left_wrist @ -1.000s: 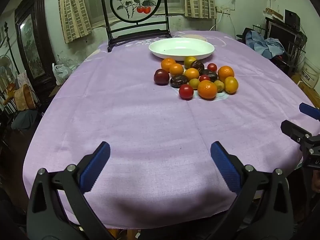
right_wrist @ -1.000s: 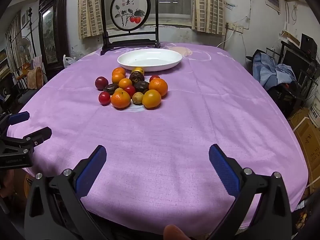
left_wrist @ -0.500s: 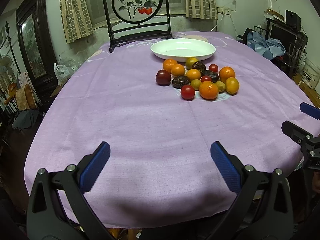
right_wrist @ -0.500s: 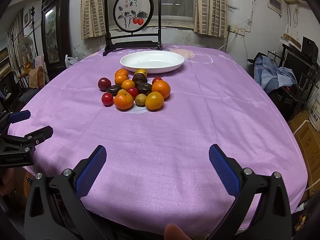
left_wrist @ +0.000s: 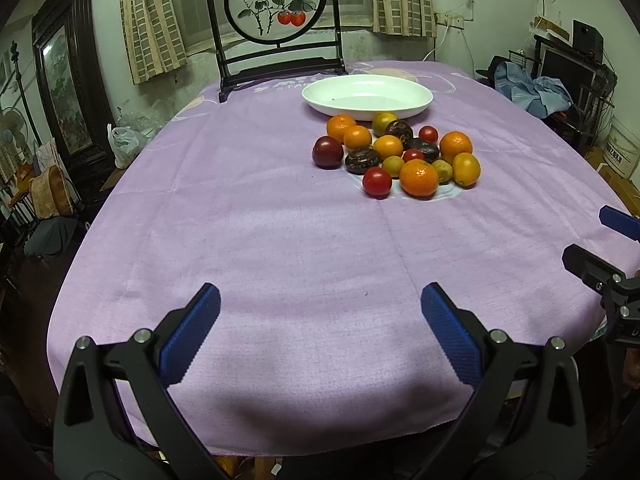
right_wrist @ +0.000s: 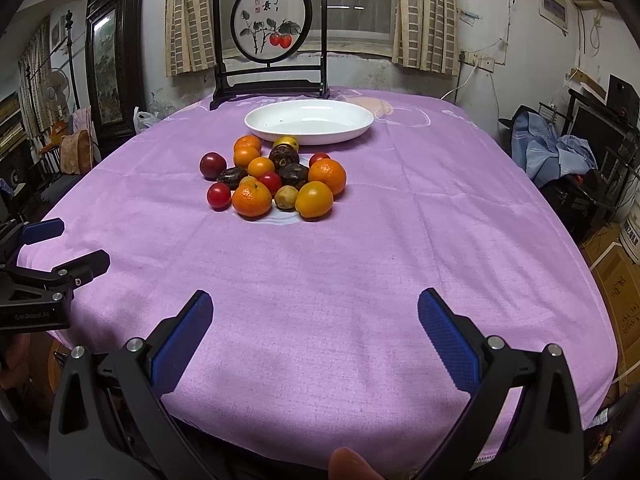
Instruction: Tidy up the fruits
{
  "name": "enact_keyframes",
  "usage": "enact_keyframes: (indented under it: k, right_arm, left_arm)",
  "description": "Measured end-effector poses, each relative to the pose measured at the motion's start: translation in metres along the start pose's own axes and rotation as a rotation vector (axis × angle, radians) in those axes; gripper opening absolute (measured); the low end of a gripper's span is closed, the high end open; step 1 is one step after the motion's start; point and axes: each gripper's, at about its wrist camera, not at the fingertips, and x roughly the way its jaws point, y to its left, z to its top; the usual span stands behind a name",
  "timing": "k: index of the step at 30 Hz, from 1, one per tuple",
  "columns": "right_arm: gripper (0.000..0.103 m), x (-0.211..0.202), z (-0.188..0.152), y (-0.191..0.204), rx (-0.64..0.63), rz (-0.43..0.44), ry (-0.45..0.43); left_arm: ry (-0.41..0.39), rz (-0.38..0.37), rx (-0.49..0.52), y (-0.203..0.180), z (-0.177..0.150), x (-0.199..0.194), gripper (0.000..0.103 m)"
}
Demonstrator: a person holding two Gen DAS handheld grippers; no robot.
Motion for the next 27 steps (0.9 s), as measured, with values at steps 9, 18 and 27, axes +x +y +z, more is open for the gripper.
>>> enact_keyframes:
  k: [9, 18, 27]
  right_arm:
    - [0.102, -0.0005, -0.0007, 0.0001, -0.002, 0.002, -0.001]
    - [0.102, -0.0006, -0.0002, 0.0010, -0.004, 0.000, 0.003]
    - [0.102, -0.0008, -0.0001, 0.0064, -0.029, 0.009, 0.000]
  left_arm:
    - [-0.004, 0.000, 0.002, -0.0009, -0.0005, -0.0005, 0.101]
    - [0.003, 0.009, 0.001, 0.0002, -0.0017, 0.0018, 0.101]
    - [0.004, 0.010, -0.008, 0.0025, -0.0029, 0.0026, 0.101]
